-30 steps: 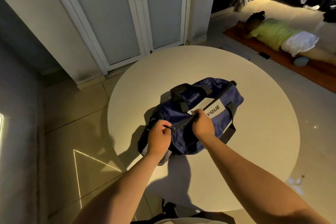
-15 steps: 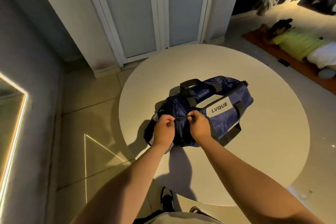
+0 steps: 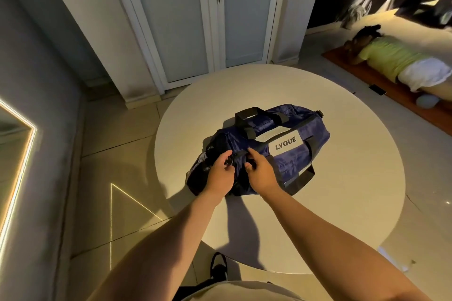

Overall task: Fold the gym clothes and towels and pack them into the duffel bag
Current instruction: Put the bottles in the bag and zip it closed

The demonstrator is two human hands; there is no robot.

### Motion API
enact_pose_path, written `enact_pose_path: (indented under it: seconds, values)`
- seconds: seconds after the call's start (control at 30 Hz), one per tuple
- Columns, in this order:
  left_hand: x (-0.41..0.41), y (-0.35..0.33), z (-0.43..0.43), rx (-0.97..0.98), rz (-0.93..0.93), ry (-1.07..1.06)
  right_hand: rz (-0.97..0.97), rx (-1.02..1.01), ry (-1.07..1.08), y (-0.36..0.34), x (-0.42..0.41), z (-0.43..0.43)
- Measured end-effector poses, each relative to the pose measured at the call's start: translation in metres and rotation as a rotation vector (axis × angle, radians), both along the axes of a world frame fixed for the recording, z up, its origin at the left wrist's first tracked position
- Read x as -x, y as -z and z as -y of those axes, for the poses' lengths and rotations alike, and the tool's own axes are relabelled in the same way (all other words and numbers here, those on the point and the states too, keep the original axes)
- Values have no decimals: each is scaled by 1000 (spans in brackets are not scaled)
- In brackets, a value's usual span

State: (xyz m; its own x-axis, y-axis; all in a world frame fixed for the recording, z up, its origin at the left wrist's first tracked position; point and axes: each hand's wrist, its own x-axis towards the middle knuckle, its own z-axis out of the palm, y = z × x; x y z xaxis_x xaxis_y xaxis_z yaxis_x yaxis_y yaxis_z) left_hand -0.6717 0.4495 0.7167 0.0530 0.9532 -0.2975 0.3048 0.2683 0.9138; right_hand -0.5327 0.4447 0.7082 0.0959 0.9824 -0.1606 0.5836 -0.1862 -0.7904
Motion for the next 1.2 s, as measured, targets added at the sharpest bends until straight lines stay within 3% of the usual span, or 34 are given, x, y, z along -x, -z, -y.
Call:
enact_pose_path:
  seconds: [0.13, 0.33, 0.6, 0.73, 0.8, 0.9, 1.07, 1.2]
  values:
    - [-4, -1, 0, 0, 52, 65, -82, -35, 49, 3, -5, 16]
    - [20, 23, 1, 3, -5, -56, -228, -22, 269, 3, 12, 39]
    - [77, 78, -18, 382, -247, 120, -381, 86, 721, 43, 59, 67]
    - [100, 93, -18, 588, -135, 162, -476, 123, 909, 66, 94, 77]
    - [106, 99, -15, 645, -50, 191, -615, 188, 951, 71, 110, 78]
    - [109, 107, -12, 670, 27, 235, -813, 252, 970, 73, 126, 77]
    - [104, 109, -17, 636, 104, 234, -972, 301, 1010, 77, 140, 68]
    - [101, 107, -28, 608, -21, 303, -1016, 311, 1067, 88, 147, 51]
